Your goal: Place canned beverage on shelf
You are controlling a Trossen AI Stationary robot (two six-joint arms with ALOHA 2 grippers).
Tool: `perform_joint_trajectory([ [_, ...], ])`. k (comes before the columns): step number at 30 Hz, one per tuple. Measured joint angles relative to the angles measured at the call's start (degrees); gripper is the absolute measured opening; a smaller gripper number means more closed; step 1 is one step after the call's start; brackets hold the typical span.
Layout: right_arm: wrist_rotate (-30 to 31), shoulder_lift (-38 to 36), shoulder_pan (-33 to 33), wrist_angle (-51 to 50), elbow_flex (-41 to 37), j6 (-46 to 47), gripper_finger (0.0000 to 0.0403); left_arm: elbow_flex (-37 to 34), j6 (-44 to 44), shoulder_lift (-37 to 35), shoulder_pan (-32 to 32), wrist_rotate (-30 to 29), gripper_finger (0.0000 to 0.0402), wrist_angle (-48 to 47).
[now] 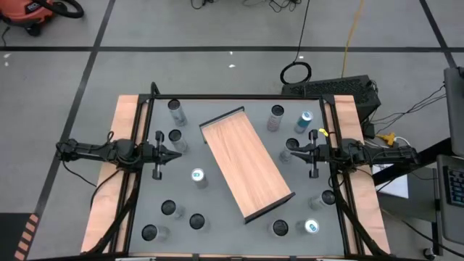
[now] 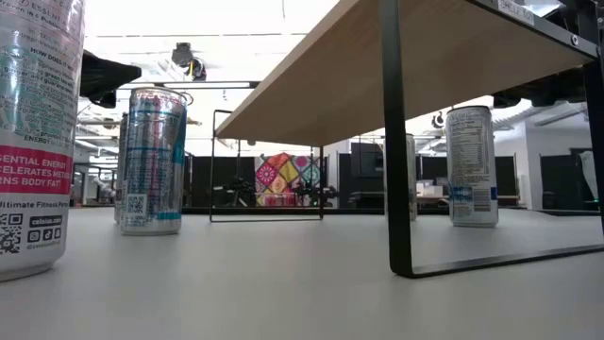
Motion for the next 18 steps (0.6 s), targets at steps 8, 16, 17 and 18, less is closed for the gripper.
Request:
perform_joint_trajectory([
  [8,0.0,0.0,0.0,0.0,0.0,0.0,0.0000,0.0,0.0,0.0,0.0,0.0,0.0000,0.0],
  [16,0.0,0.0,0.0,0.0,0.0,0.0,0.0000,0.0,-0.3,0.0,-0.1,0.0,0.0000,0.1],
  [17,0.0,0.0,0.0,0.0,0.0,0.0,0.0000,0.0,-0.3,0.0,-0.1,0.0,0.0000,0.1],
  [18,0.0,0.0,0.0,0.0,0.0,0.0,0.0000,0.0,-0.3,0.0,-0.1,0.2,0.0000,0.1],
])
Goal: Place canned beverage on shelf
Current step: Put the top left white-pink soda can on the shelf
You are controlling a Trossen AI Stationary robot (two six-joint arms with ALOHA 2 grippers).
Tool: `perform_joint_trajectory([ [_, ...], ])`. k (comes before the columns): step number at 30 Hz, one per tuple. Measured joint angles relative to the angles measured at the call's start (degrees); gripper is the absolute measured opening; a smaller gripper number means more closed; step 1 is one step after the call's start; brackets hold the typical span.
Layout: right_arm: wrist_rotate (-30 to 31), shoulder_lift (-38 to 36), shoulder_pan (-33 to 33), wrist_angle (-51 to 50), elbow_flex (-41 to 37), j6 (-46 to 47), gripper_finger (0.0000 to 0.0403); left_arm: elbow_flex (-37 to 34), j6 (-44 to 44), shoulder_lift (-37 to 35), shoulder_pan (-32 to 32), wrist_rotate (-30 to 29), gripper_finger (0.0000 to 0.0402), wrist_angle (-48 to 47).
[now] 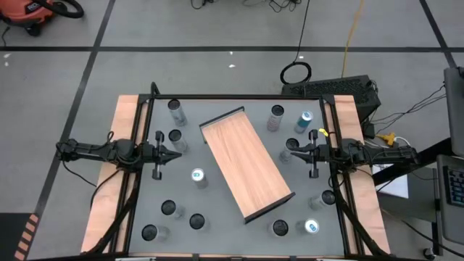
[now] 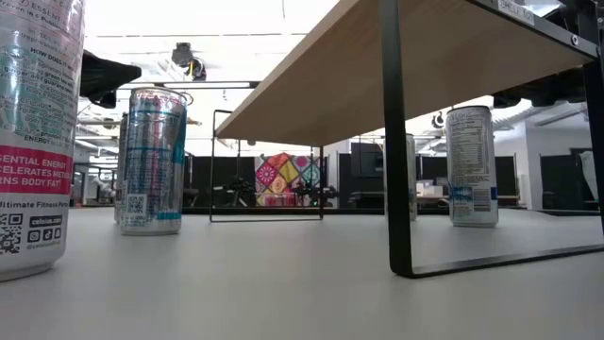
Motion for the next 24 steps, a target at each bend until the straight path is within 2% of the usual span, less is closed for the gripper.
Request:
perform_joint_trajectory([
  [10,0.0,0.0,0.0,0.0,0.0,0.0,0.0000,0.0,0.0,0.0,0.0,4.2,0.0000,-0.6],
  [21,0.0,0.0,0.0,0.0,0.0,0.0,0.0000,0.2,-0.2,0.0,0.0,2.8,0.0000,-0.3],
  [24,0.0,0.0,0.0,0.0,0.0,0.0,0.0000,1.6,-5.1,0.0,0.0,2.6,0.0000,-0.4],
])
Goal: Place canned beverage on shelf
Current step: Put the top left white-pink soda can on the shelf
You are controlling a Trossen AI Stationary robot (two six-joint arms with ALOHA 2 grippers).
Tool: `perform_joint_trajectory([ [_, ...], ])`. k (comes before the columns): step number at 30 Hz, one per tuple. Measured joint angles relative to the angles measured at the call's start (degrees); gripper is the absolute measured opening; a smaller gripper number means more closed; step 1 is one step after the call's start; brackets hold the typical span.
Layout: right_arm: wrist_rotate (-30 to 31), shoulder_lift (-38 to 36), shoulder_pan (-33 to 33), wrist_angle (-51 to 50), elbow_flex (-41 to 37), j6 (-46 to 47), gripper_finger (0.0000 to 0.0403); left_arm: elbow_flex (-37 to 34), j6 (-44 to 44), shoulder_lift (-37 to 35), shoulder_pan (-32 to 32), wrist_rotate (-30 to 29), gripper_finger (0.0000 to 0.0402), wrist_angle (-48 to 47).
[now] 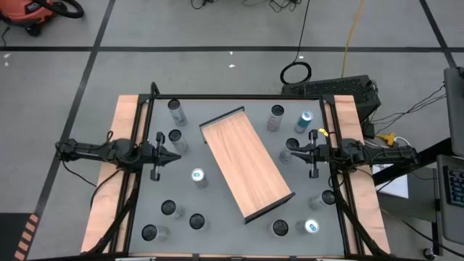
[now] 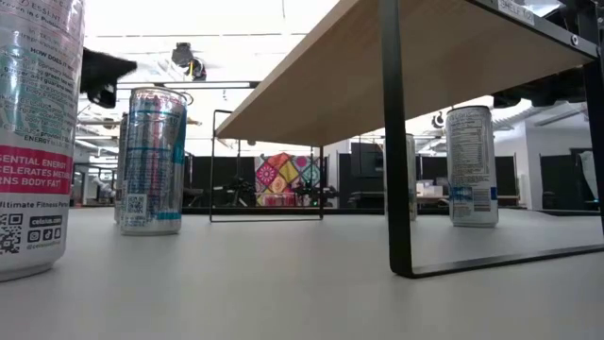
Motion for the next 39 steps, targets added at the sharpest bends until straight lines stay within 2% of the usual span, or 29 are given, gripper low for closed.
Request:
perform_joint_trajectory([
  [3,0.0,0.0,0.0,0.0,0.0,0.0,0.0000,2.5,-3.7,0.0,0.0,-0.4,0.0000,-1.1],
  [7,0.0,0.0,0.0,0.0,0.0,0.0,0.0000,7.1,-3.9,0.1,0.0,-1.0,0.0000,-4.7],
  [13,0.0,0.0,0.0,0.0,0.0,0.0,0.0000,18.1,-3.9,4.5,0.0,-6.4,0.0000,-14.4],
  [31,0.0,0.0,0.0,0.0,0.0,0.0,0.0000,57.9,-3.8,31.1,0.0,-6.6,0.0000,-34.9],
  [36,0.0,0.0,0.0,0.0,0.0,0.0,0.0000,66.9,-3.5,37.9,0.0,-6.6,0.0000,-40.9],
  [39,0.0,0.0,0.0,0.0,0.0,0.0,0.0000,69.5,-3.5,40.2,0.0,-8.0,0.0000,-42.6],
])
